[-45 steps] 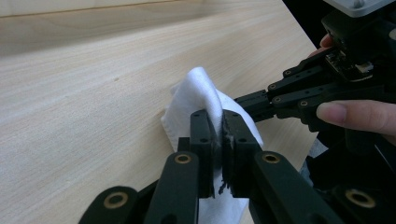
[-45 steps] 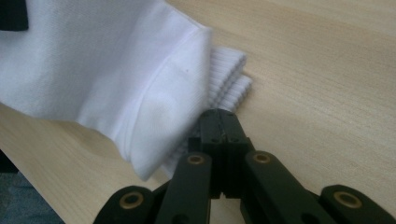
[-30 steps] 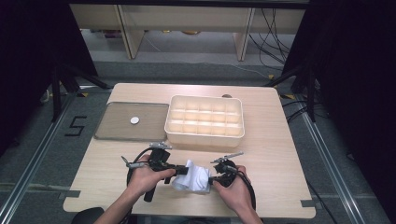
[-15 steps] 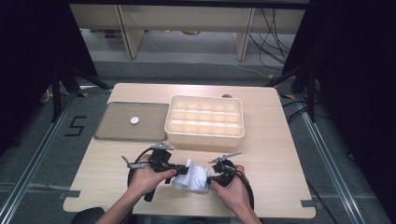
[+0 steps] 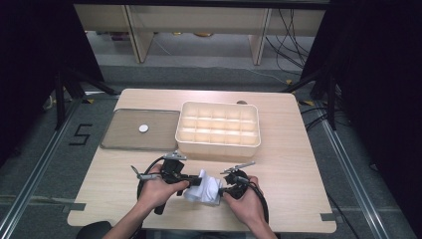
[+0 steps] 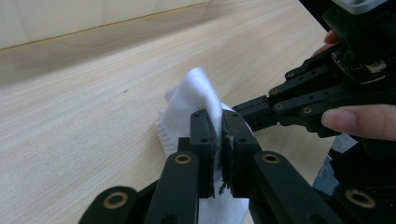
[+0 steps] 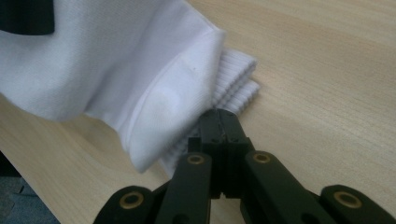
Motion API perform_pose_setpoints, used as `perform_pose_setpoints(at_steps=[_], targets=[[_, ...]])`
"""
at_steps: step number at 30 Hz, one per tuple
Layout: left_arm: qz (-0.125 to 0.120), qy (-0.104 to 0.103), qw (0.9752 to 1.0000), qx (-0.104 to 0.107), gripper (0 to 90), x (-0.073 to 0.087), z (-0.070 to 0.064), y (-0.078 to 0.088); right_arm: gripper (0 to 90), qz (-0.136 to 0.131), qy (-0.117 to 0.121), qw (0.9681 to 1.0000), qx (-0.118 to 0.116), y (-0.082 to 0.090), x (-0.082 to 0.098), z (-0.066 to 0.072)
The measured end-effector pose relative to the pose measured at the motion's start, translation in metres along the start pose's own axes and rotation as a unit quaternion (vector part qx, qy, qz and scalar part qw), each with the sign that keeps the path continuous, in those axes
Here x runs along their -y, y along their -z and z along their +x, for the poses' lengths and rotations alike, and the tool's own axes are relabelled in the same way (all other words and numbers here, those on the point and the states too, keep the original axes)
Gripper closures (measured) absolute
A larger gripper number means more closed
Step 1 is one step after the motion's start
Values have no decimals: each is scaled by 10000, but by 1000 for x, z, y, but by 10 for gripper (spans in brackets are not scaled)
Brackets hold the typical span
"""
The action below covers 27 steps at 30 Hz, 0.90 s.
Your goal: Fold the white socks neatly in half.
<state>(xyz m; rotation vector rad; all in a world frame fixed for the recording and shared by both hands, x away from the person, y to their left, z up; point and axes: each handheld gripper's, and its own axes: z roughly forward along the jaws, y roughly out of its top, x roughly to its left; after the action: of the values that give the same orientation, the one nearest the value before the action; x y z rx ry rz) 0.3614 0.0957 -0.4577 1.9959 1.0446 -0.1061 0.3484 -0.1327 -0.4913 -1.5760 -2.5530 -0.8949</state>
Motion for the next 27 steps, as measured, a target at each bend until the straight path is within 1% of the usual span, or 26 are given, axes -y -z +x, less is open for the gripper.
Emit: perform_pose_setpoints(at_steps=[1, 2, 3, 4, 5, 6, 7, 8, 9, 10, 11, 12, 13, 14, 16, 17, 19, 20, 21, 22, 23, 25, 26, 27], targets=[[0, 0, 10000, 0, 836, 0, 0, 0, 900, 0, 0, 10000, 0, 0, 0, 0], [11, -2, 10000, 10, 836, 0, 0, 0, 900, 12, -21, 10000, 49, 0, 0, 0], [1, 0, 10000, 1, 835, 0, 0, 0, 900, 34, -107, 9999, 112, -1, 0, 2], [-2, 5, 10000, -1, 835, 0, 0, 0, 900, 52, -146, 9998, 107, -1, 0, 3], [-14, 15, 10000, -15, 835, -1, 0, 0, 900, 35, -121, 9999, 82, -1, 0, 3], [0, 13, 10000, 1, 835, -1, 0, 0, 900, 3, 92, 9999, 95, -2, 0, 0], [-1, 13, 10000, -4, 835, -1, 0, -1, 900, 3, 92, 9999, 95, -2, 0, 0], [0, 13, 10000, -11, 835, -1, 0, -1, 900, 3, -84, 10000, 39, -2, -1, 3], [-31, 34, 10000, -17, 835, -1, 0, -1, 900, 3, -84, 10000, 39, -2, -1, 3], [7, 14, 10000, 3, 835, -2, 0, -1, 900, 3, -22, 10000, 24, -2, -2, 4], [7, 14, 10000, 3, 836, -2, 0, -1, 900, 3, -22, 10000, 24, -2, -2, 4], [2, 20, 10000, 3, 836, -2, 0, -1, 900, 15, -41, 10000, 50, -3, -2, 4], [7, 16, 10000, 3, 835, -2, 0, -1, 900, 32, -61, 9999, 132, -3, -3, 4], [28, -3, 10000, 6, 836, -2, 0, -1, 900, -1, 16, 10000, 33, -3, -3, 5], [26, -14, 10000, -25, 836, -2, 0, -1, 900, -17, 8, 10000, 42, -3, -3, 6], [37, -19, 10000, 1, 835, -2, 0, -2, 900, -26, 10, 10000, 51, -3, -3, 6], [9, -4, 10000, -44, 835, -2, -1, -3, 900, -20, 4, 10000, 31, -3, -3, 7], [25, -8, 10000, -14, 835, -2, -1, -4, 900, -80, 114, 9999, 27, -4, -3, 6], [47, -17, 10000, -16, 835, -2, -1, -4, 900, -94, 155, 9998, 46, -4, -3, 5], [70, -26, 10000, 12, 835, -2, 0, -5, 900, -88, 124, 9999, 31, -4, -3, 6], [61, -26, 10000, -28, 834, -2, -1, -5, 900, -36, 24, 10000, 51, -3, -3, 7], [87, -31, 10000, 6, 834, -2, -1, -6, 900, -51, 87, 9999, 68, -4, -3, 6], [50, -33, 10000, -45, 834, -2, -2, -7, 900, -54, 90, 9999, 70, -4, -3, 6], [89, -45, 10000, -1, 834, -2, -2, -7, 900, -24, 17, 10000, 26, -3, -3, 7]])
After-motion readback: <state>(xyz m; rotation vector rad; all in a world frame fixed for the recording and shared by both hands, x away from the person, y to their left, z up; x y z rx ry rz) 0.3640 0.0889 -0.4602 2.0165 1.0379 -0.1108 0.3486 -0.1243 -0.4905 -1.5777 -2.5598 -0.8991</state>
